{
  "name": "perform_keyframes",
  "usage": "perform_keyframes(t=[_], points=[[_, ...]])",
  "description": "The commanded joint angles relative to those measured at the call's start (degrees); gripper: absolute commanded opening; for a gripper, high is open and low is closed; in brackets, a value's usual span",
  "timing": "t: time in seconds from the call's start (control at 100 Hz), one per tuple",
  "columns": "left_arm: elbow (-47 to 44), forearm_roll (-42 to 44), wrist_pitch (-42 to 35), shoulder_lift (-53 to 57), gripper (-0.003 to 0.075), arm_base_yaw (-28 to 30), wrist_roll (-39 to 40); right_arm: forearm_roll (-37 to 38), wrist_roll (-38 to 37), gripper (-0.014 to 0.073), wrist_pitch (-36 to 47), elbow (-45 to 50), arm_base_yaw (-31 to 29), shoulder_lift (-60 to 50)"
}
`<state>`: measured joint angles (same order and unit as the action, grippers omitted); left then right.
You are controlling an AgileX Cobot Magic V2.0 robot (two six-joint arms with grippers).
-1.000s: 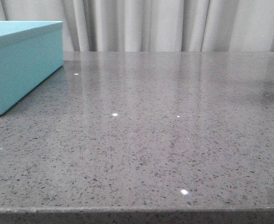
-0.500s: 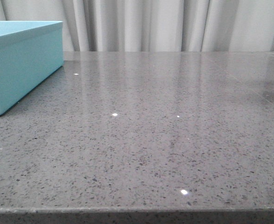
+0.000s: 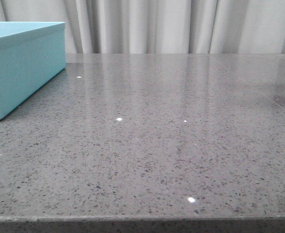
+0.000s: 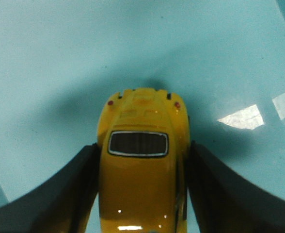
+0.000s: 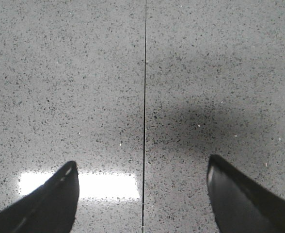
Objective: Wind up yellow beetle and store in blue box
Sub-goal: 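Lift the car with the left gripper and carry it over the box, then lower the car into the blue box and open the left gripper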
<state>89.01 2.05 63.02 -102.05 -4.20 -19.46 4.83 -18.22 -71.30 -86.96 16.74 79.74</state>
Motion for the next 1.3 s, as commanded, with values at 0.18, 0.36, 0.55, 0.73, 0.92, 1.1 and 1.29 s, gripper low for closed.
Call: perform_keyframes(t=[0.18, 0.36, 0.55, 0.73, 0.92, 1.1, 1.29], points=[[1.3, -0.9, -1.3, 2.7, 0.0497, 0.2, 0.4, 0.8, 0.4, 0.0549, 1.9, -1.2, 0.0, -2.0], [1.7, -0.9, 0.0, 3.2, 0.0507, 0.2, 0.4, 0.7, 0.4, 0.0549, 2.0, -1.2, 0.0, -2.0], [3.0, -2.8, -0.3, 6.8, 0.0437, 0.2, 0.4, 0.7, 2.1, 0.0549, 2.8, -1.2, 0.0, -2.4], [3.0, -5.9, -0.9, 12.7, 0.0242, 0.2, 0.4, 0.7, 3.4, 0.0549, 7.0, 0.4, 0.0, -5.9], [2.7, -7.6, 0.3, 18.7, 0.002, 0.2, 0.8, 0.7, 4.3, 0.0549, 12.5, 4.2, 0.0, -11.2], [0.3, -10.7, 0.4, 24.1, -0.0019, 0.2, 0.8, 0.7, 4.3, 0.0437, 16.7, 10.1, 0.0, -17.7], [-6.7, -13.8, -1.6, 30.9, -0.0019, 0.2, 0.8, 0.7, 4.3, 0.0217, 20.5, 17.0, 0.0, -24.9]])
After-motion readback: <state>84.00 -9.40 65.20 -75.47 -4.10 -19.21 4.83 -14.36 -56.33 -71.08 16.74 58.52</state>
